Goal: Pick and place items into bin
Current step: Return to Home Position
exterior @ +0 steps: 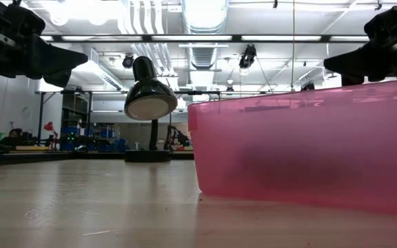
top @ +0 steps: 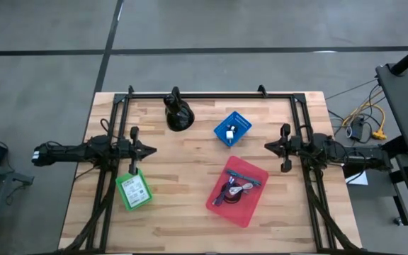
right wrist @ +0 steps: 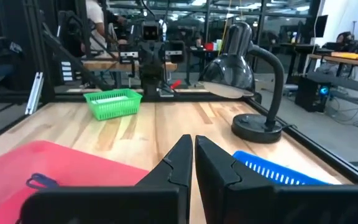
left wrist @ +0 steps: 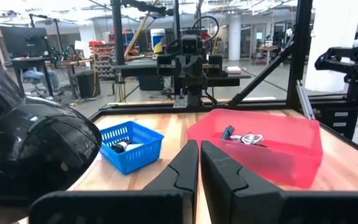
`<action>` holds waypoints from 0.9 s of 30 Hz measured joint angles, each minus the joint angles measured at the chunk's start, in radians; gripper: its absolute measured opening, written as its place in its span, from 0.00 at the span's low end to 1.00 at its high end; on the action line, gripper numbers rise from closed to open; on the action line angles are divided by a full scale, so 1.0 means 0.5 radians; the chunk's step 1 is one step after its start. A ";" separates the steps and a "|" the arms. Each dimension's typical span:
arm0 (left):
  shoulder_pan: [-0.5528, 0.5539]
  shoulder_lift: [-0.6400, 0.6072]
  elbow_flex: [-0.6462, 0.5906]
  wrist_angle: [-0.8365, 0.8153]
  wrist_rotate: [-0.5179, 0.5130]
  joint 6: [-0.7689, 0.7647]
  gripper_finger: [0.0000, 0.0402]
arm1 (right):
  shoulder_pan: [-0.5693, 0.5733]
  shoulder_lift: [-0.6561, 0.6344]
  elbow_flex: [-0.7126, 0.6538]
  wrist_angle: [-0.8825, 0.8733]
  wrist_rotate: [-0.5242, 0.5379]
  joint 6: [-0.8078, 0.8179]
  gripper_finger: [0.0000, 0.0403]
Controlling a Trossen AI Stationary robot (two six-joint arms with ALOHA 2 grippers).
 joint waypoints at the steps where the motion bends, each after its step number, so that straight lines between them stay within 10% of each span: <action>1: 0.000 0.000 0.000 -0.002 0.010 0.009 0.00 | 0.000 0.000 0.000 -0.002 -0.002 -0.002 0.02; 27: 0.001 0.094 -0.002 0.052 0.011 0.096 0.00 | 0.000 0.002 0.000 0.003 0.006 -0.063 0.02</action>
